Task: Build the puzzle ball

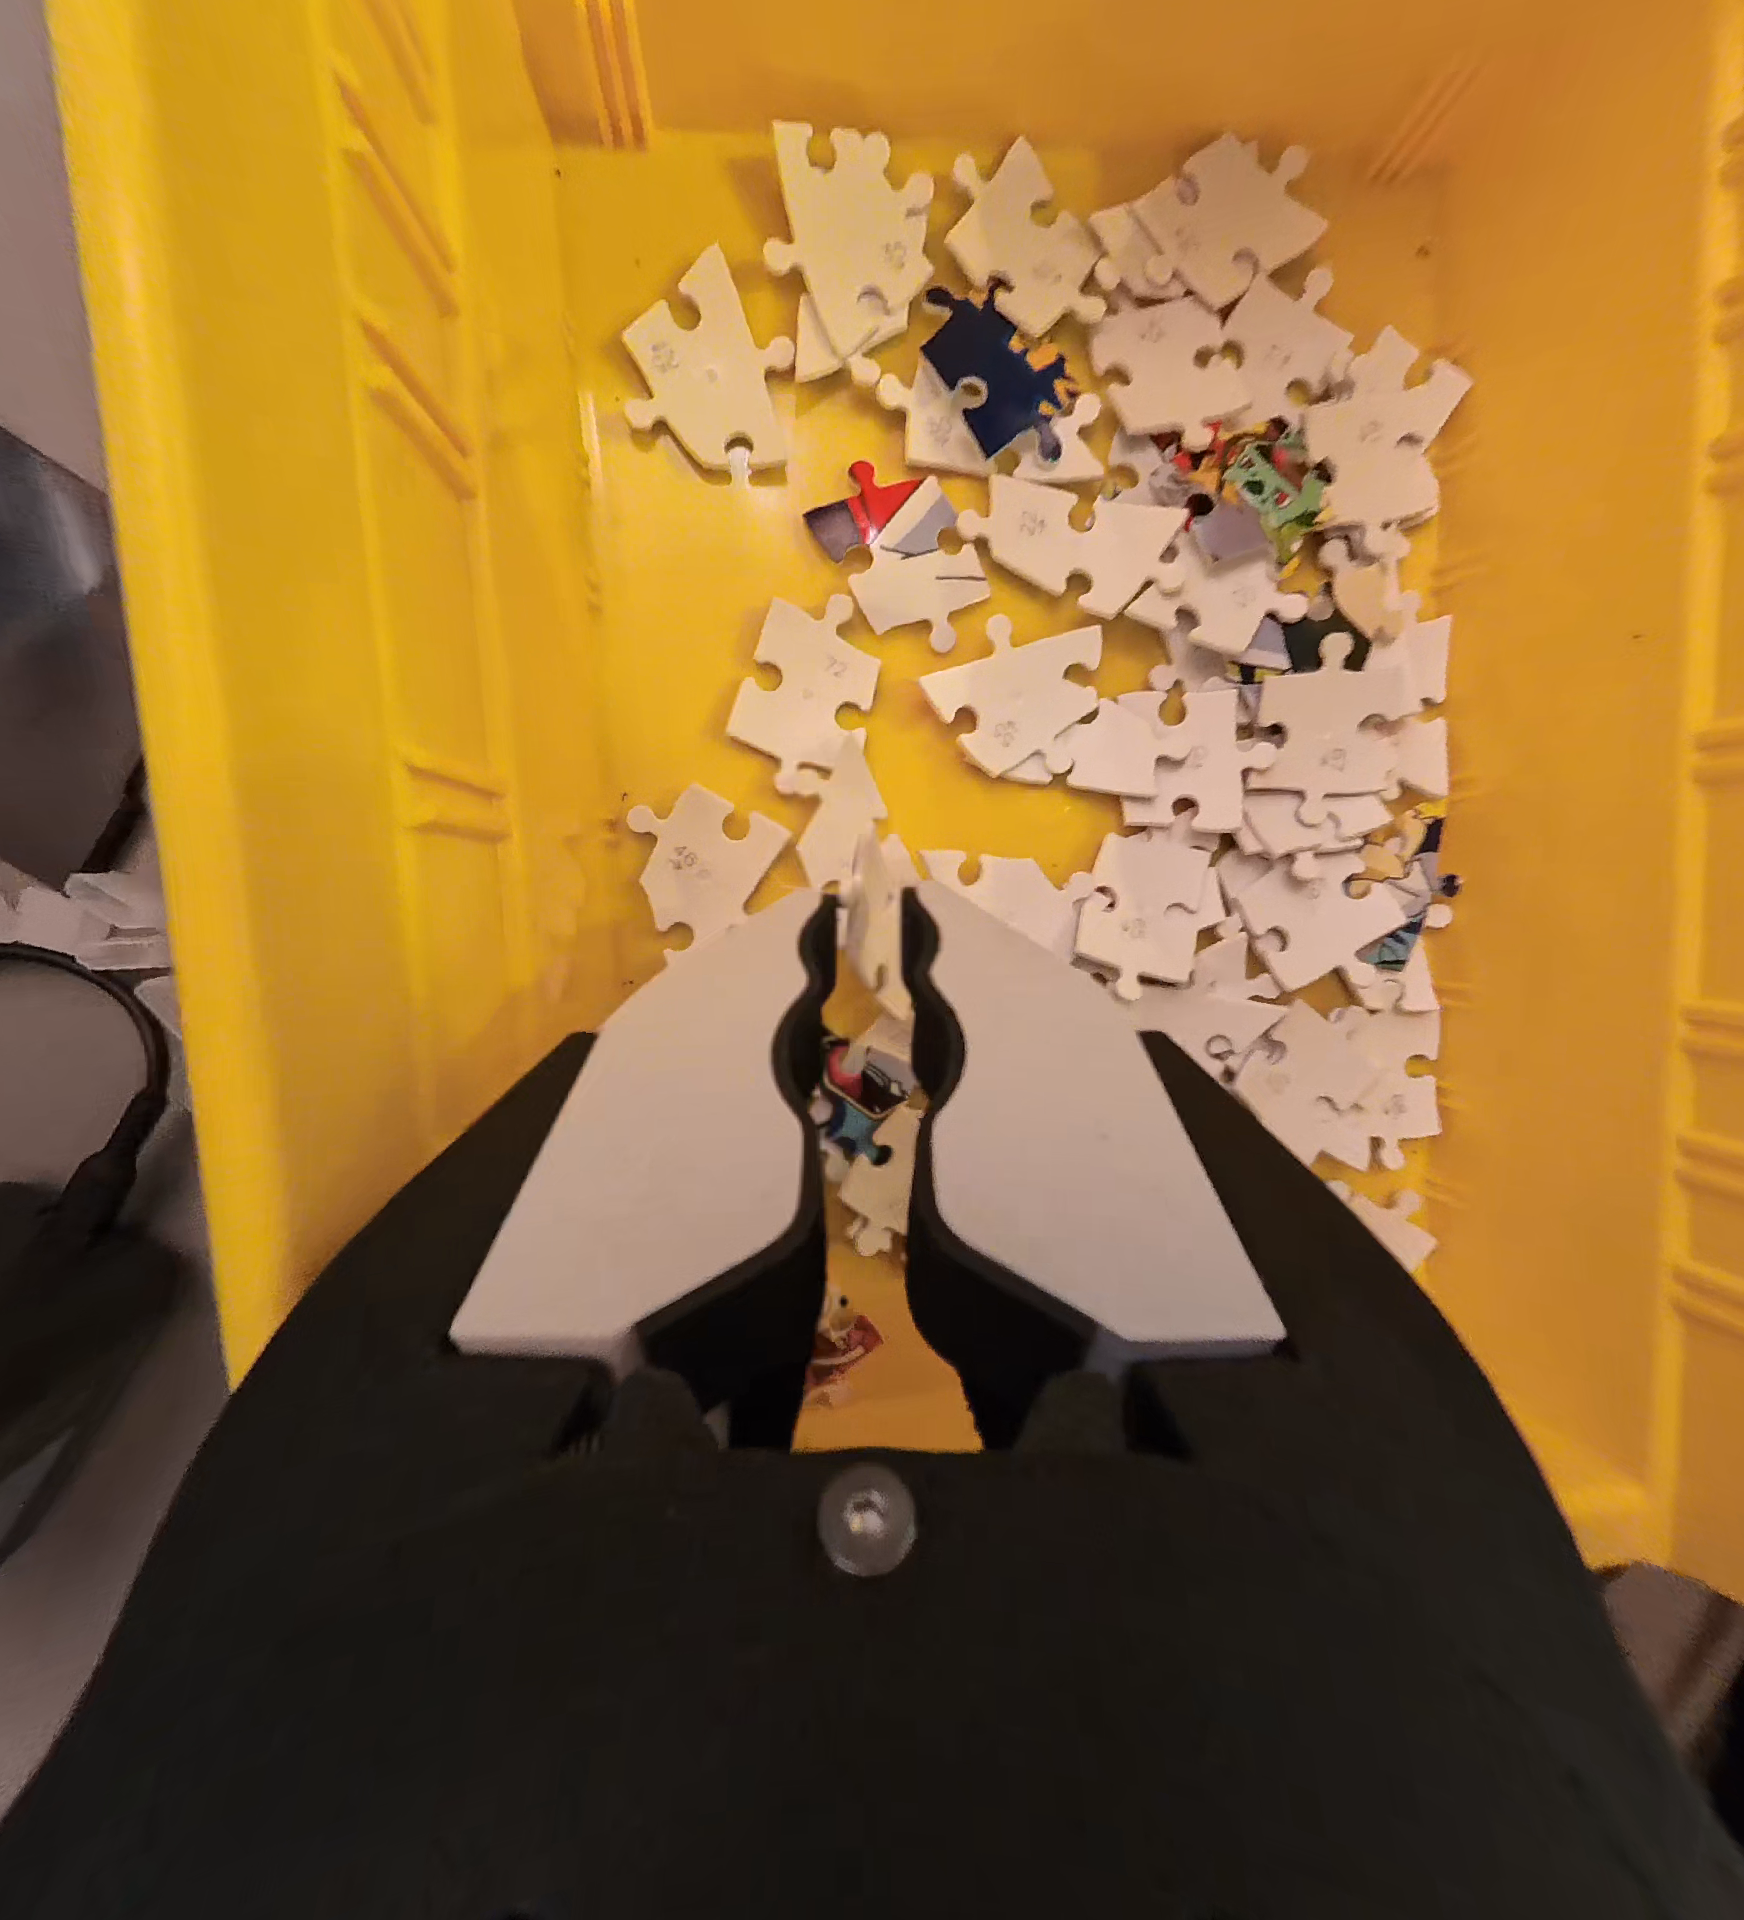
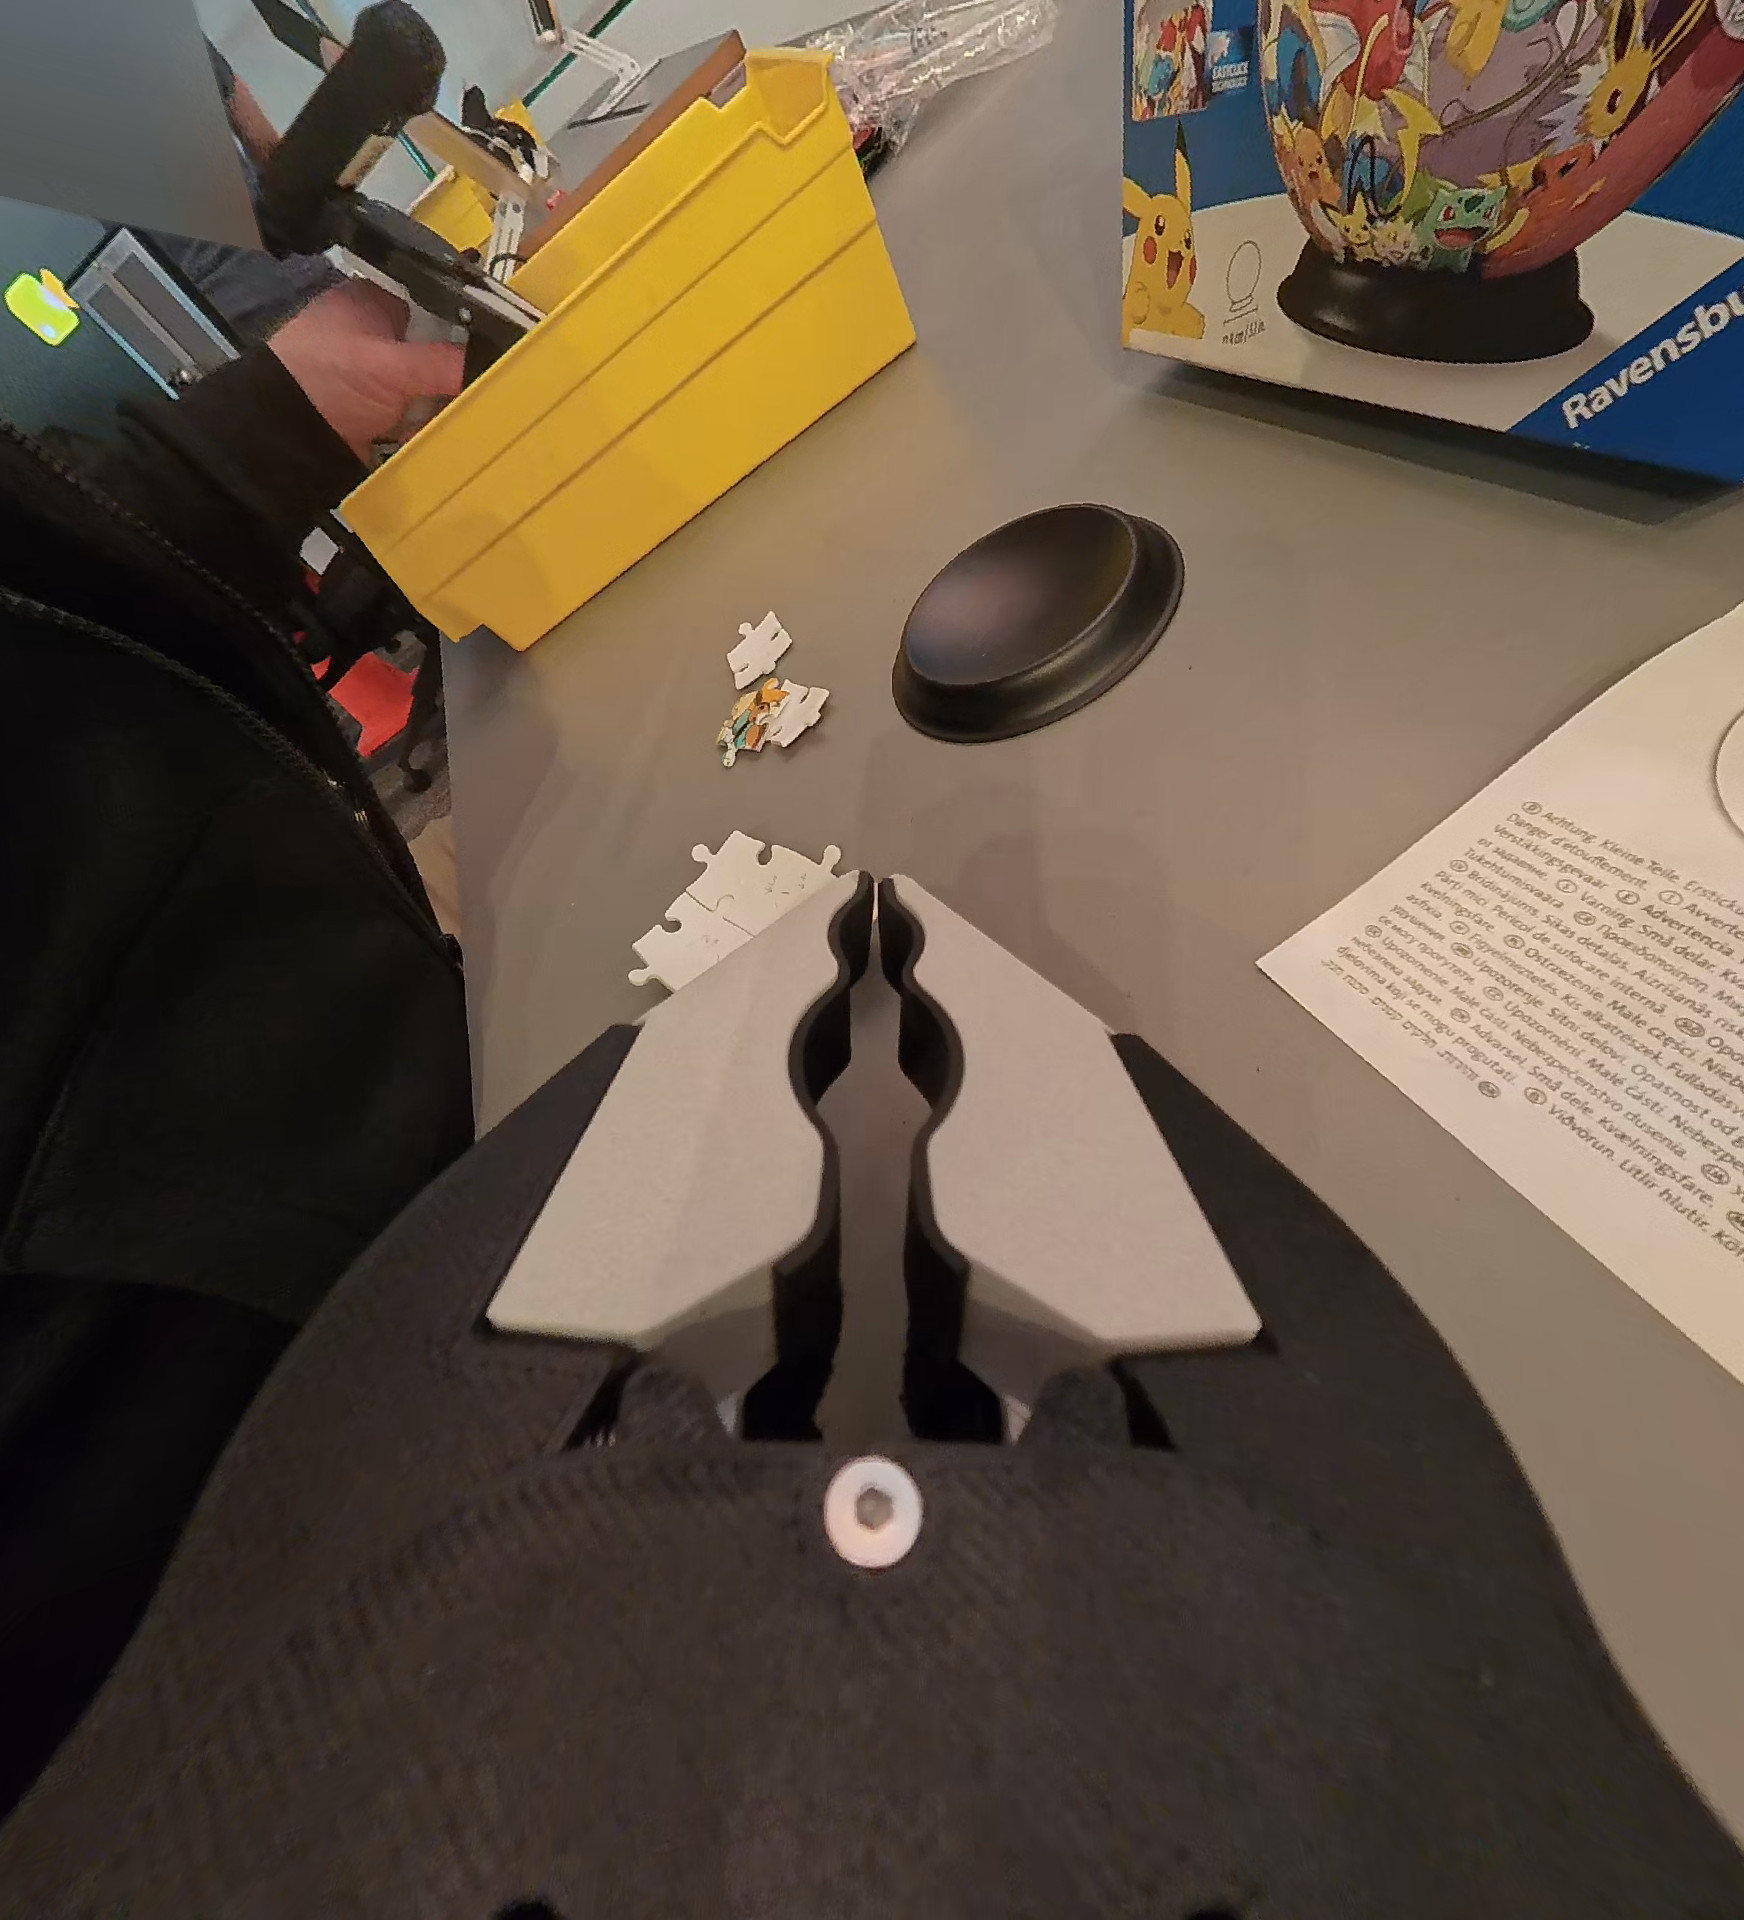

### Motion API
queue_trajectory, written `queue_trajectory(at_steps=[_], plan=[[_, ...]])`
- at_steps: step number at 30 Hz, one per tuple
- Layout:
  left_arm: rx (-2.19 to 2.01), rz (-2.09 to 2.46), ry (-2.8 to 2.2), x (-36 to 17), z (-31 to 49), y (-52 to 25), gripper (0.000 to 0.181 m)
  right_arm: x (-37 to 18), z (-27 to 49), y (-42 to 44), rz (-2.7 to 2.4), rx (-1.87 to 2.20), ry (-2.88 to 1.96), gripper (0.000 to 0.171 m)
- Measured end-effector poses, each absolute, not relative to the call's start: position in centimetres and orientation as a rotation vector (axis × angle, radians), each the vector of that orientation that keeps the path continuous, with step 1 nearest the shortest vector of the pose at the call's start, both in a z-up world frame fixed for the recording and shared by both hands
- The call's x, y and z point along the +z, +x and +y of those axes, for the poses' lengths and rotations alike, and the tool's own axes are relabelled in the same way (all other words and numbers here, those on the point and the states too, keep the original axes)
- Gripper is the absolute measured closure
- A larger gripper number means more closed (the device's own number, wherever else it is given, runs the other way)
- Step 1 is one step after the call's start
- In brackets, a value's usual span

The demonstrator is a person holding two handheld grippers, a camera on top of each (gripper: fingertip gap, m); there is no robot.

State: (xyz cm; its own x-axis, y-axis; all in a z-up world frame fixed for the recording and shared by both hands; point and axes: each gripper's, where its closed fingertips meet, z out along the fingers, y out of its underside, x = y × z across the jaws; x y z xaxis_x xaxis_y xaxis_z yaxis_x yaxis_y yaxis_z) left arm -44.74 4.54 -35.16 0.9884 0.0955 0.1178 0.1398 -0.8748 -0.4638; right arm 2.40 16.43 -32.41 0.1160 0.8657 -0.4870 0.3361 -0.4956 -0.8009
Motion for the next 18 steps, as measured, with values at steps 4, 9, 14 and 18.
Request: queue_trajectory(at_steps=[4,9,14,18], plan=[[0.011,-0.094,-2.644,-34.9,4.9,-45.3,0.155,-32.5,16.5,2.4,-1.162,1.372,-1.9,0.171],[0.07,0.124,-2.593,-33.4,7.1,-43.3,0.145,-32.6,16.5,2.4,-1.165,1.366,-1.91,0.171],[0.073,0.454,-2.647,-35.5,9.4,-39.6,0.149,-32.7,16.5,2.3,-1.167,1.358,-1.917,0.171],[0.028,0.566,-2.623,-36.7,10.9,-37.8,0.16,-32.8,16.6,2.3,-1.165,1.354,-1.924,0.171]])
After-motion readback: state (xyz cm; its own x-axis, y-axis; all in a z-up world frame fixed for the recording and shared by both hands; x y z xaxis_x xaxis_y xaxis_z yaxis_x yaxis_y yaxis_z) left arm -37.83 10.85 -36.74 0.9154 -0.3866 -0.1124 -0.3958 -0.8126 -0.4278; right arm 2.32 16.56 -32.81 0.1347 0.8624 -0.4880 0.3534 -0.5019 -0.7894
